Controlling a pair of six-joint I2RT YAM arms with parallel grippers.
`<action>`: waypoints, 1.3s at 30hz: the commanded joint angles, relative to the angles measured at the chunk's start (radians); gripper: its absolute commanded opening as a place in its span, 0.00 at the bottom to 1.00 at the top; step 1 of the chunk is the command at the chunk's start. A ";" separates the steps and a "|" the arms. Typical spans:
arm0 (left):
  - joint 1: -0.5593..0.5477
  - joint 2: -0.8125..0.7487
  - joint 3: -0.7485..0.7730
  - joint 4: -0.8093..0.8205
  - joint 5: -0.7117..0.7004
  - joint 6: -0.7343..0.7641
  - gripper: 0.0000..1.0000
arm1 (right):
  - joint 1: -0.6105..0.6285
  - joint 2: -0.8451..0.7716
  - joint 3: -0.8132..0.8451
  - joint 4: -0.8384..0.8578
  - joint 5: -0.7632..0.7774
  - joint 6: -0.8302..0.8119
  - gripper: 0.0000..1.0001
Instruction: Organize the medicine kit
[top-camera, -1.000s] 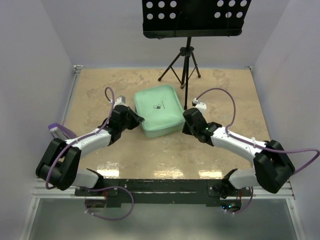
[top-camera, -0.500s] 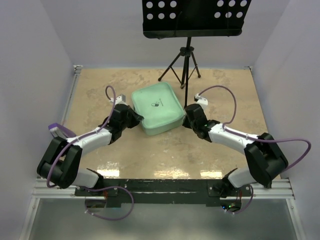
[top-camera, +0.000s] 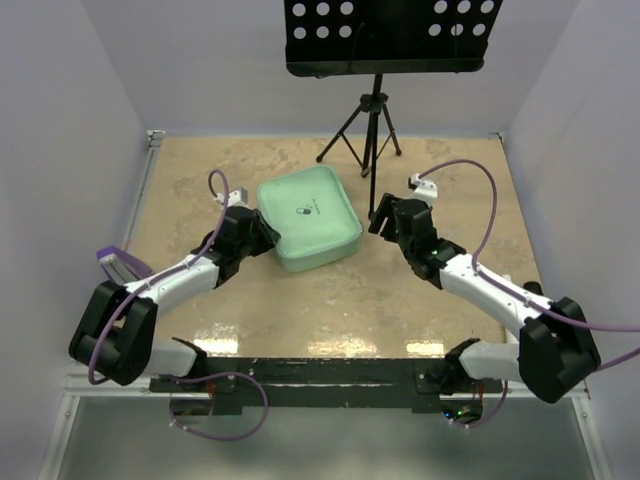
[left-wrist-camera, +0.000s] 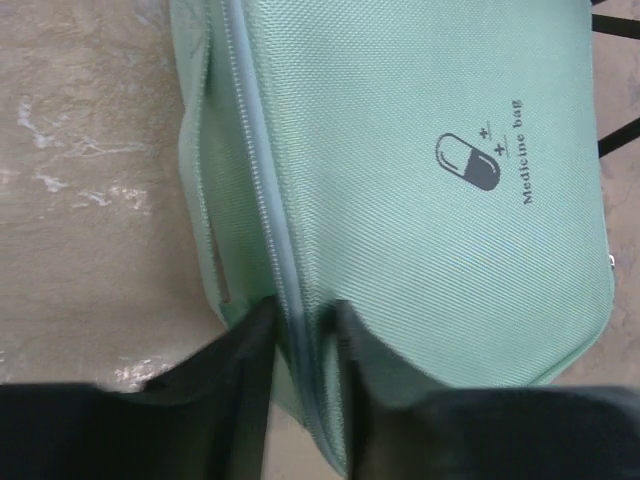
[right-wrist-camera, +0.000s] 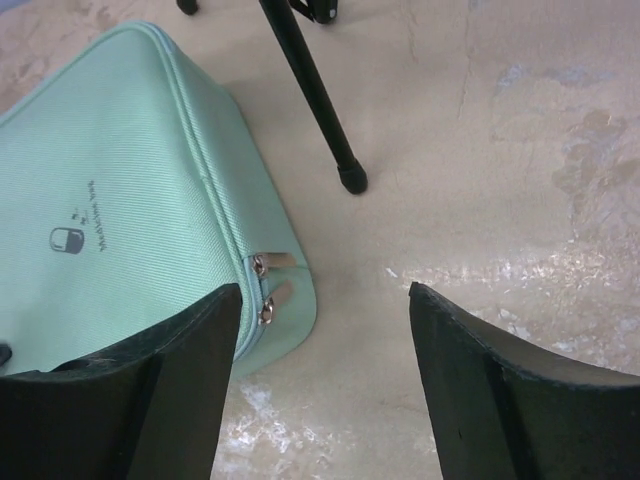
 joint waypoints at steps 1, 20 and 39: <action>0.012 -0.057 -0.044 -0.134 -0.026 0.127 0.51 | 0.002 -0.112 -0.046 0.057 -0.020 -0.039 0.73; -0.009 -0.300 0.065 -0.422 -0.365 0.053 1.00 | 0.003 -0.389 -0.175 0.197 0.024 -0.061 0.87; -0.009 -0.319 0.039 -0.380 -0.262 0.102 1.00 | 0.003 -0.361 -0.150 0.163 0.052 0.007 0.99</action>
